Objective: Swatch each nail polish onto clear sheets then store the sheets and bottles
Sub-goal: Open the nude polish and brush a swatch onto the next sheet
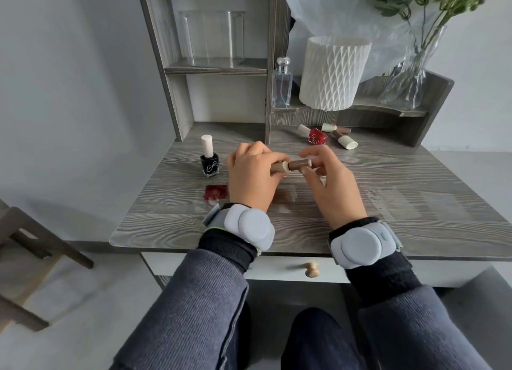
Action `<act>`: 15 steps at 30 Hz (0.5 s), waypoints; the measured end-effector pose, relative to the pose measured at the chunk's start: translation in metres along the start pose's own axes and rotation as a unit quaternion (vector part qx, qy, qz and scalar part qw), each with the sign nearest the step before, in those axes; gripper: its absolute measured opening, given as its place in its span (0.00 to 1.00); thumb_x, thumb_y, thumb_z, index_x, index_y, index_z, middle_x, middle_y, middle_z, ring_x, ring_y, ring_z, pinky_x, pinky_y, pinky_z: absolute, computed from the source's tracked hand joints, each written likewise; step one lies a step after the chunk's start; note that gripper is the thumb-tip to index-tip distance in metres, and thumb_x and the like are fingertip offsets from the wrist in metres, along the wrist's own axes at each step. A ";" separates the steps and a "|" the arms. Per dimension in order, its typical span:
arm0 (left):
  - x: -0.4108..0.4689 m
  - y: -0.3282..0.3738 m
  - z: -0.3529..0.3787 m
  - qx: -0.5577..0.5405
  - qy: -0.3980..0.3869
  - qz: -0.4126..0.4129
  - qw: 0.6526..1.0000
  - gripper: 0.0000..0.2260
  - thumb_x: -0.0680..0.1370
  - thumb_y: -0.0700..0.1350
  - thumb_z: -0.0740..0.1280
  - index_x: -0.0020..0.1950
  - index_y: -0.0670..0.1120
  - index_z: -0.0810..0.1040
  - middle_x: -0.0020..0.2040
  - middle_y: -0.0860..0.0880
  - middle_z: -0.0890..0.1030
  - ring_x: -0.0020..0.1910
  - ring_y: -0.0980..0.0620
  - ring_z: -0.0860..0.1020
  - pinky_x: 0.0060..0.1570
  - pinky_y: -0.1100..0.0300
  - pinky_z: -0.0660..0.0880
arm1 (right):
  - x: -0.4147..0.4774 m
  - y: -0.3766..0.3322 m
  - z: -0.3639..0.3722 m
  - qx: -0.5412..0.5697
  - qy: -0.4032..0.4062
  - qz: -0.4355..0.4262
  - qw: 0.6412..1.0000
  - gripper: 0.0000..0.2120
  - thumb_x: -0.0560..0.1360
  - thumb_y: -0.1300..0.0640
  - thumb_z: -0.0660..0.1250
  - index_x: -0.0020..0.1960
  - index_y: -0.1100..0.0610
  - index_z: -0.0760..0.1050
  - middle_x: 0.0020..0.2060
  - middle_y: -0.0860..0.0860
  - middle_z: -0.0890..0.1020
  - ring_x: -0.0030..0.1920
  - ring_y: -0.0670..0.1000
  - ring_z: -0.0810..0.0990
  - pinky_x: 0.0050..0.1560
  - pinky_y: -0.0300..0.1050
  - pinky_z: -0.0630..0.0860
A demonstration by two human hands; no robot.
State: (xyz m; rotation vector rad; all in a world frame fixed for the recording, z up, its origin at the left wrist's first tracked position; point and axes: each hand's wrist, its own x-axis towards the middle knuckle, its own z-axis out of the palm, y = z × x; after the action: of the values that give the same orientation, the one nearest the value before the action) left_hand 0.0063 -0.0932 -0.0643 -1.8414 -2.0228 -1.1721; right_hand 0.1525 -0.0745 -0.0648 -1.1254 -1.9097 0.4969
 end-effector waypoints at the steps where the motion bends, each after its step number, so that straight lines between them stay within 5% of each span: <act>1: 0.000 0.000 0.000 0.003 -0.002 -0.003 1.000 0.08 0.71 0.49 0.73 0.48 0.58 0.83 0.44 0.54 0.76 0.53 0.47 0.70 0.50 0.56 0.56 | 0.000 0.001 0.001 -0.004 0.005 -0.003 1.000 0.09 0.78 0.59 0.65 0.57 0.50 0.74 0.44 0.48 0.81 0.44 0.51 0.79 0.50 0.55 0.76; 6: 0.000 0.002 -0.002 0.007 -0.007 -0.004 1.000 0.09 0.71 0.48 0.72 0.50 0.57 0.82 0.46 0.56 0.78 0.56 0.49 0.70 0.53 0.55 0.59 | 0.003 0.003 0.001 0.002 0.005 0.026 1.000 0.05 0.79 0.53 0.64 0.50 0.54 0.75 0.34 0.45 0.81 0.38 0.48 0.78 0.45 0.48 0.73; 12: -0.001 0.001 0.001 0.004 0.015 0.020 1.000 0.04 0.69 0.49 0.74 0.42 0.56 0.82 0.42 0.56 0.78 0.52 0.48 0.72 0.49 0.57 0.56 | 0.002 0.000 -0.003 0.000 0.015 0.077 0.997 0.24 0.81 0.43 0.55 0.35 0.55 0.77 0.26 0.48 0.78 0.32 0.52 0.78 0.42 0.53 0.75; 15: 0.000 0.000 0.000 0.002 0.014 0.016 1.000 0.05 0.69 0.49 0.74 0.43 0.56 0.83 0.43 0.55 0.78 0.52 0.47 0.71 0.49 0.57 0.56 | 0.002 -0.002 -0.001 0.013 0.009 0.070 0.997 0.18 0.81 0.43 0.56 0.46 0.54 0.78 0.36 0.47 0.81 0.41 0.52 0.80 0.49 0.56 0.75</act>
State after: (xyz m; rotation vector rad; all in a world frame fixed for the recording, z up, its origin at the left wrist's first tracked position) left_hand 0.0068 -0.0935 -0.0645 -1.8386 -1.9714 -1.1768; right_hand 0.1519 -0.0735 -0.0619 -1.2477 -1.8128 0.5840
